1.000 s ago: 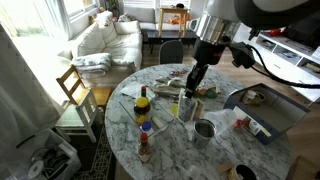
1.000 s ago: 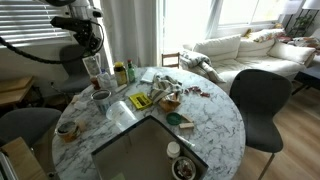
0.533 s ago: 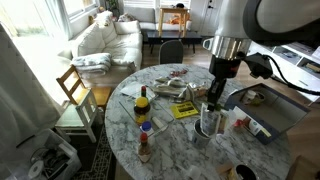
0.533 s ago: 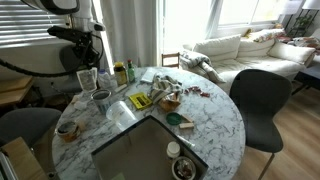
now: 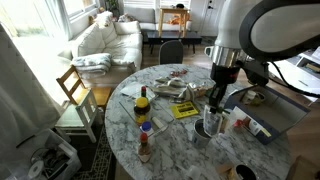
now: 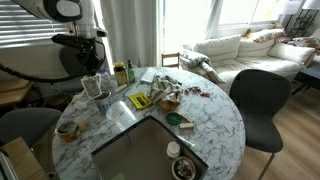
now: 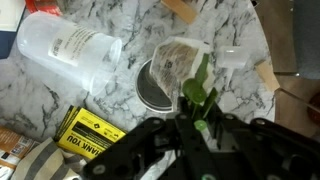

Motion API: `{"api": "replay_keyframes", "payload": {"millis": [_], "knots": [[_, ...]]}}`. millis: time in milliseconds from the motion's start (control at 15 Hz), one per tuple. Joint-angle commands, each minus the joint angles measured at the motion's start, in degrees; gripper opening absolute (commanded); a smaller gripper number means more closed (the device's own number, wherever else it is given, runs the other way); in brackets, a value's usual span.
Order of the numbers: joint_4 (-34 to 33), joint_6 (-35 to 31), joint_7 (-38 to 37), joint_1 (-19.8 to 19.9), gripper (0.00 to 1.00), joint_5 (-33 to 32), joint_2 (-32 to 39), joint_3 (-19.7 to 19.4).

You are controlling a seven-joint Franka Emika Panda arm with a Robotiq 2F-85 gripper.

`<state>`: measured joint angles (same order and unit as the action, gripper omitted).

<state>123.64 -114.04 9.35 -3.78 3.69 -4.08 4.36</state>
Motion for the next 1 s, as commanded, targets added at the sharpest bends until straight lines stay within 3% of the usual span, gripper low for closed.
{"api": "replay_keyframes", "payload": {"millis": [0,933], "knots": [[1.0,-3.2,-1.0,-0.1,0.05,-0.8,-0.2,-0.2],[1.6,-8.5,-0.9,0.0,0.05,-0.6,3.9,-0.3]]}}
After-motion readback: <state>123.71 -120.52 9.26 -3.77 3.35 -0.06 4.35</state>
